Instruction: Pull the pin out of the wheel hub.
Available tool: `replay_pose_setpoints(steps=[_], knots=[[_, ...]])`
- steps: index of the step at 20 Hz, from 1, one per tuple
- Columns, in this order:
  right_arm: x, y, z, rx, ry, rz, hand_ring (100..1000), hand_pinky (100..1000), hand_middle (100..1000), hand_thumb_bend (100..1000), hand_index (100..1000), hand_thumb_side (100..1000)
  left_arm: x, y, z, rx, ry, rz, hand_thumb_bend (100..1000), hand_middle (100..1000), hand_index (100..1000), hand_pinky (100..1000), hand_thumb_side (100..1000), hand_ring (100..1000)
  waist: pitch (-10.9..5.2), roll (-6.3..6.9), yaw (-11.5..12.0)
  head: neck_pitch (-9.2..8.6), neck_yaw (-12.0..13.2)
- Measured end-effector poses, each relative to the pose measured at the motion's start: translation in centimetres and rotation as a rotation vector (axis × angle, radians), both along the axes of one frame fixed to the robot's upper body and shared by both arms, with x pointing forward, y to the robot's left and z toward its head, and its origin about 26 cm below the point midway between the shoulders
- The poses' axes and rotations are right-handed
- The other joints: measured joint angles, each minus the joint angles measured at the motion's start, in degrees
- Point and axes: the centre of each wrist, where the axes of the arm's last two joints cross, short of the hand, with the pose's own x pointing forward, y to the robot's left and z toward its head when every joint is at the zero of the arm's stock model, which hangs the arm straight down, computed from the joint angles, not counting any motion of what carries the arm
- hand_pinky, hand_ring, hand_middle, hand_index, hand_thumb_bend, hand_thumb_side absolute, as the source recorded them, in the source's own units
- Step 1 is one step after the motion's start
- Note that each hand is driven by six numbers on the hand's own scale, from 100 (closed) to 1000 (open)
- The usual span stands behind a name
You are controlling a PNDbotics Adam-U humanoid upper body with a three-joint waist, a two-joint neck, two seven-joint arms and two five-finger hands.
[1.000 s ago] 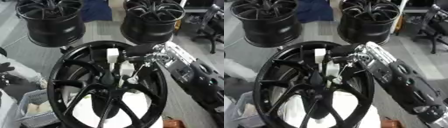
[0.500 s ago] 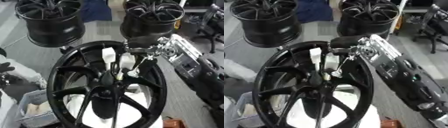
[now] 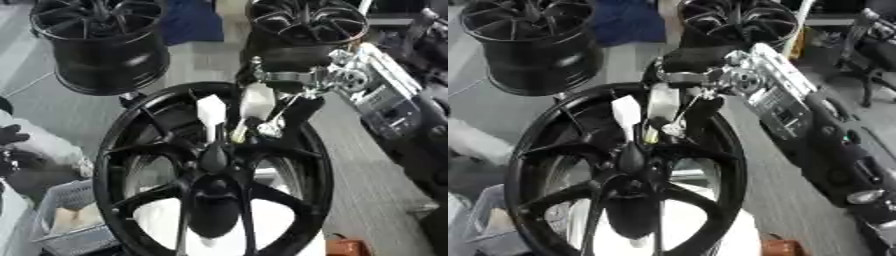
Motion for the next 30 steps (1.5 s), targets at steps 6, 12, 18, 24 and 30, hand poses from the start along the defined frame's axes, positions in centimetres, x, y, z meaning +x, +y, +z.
replay_pose_setpoints(steps=[6,12,18,24,30], knots=[[-2.3,-6.9,1.6,0.077,0.01,-0.169,359,372,430,100,550,100,0.0,0.3,0.1,0.008,0.002,0.009,100,634,756,526,827,501,0.05,-0.97,-0.81,0.0,1.44],[-4.8,-14.0,-0.4,0.17,0.017,-0.427,367,381,426,100,548,100,-0.1,0.5,0.2,0.009,0.003,0.021,100,635,756,527,828,502,0.5,-1.11,-1.81,0.0,2.58],[-7.8,-19.7,-5.2,0.242,-0.029,-0.736,407,440,488,100,637,100,-0.1,0.8,0.2,0.011,0.002,0.043,100,635,756,527,828,502,0.93,-0.89,-2.75,0.0,3.87],[-10.9,-23.1,-11.3,0.288,-0.046,-1.052,667,688,735,100,870,282,-0.1,0.9,0.3,0.012,-0.001,0.053,100,633,756,527,828,501,1.19,-0.86,-3.09,0.0,4.19],[-13.0,-24.5,-14.9,0.322,-0.101,-1.316,871,861,846,100,919,538,-0.1,0.9,0.3,0.012,-0.002,0.058,100,633,756,528,827,501,1.22,-0.5,-3.11,0.0,3.79]])
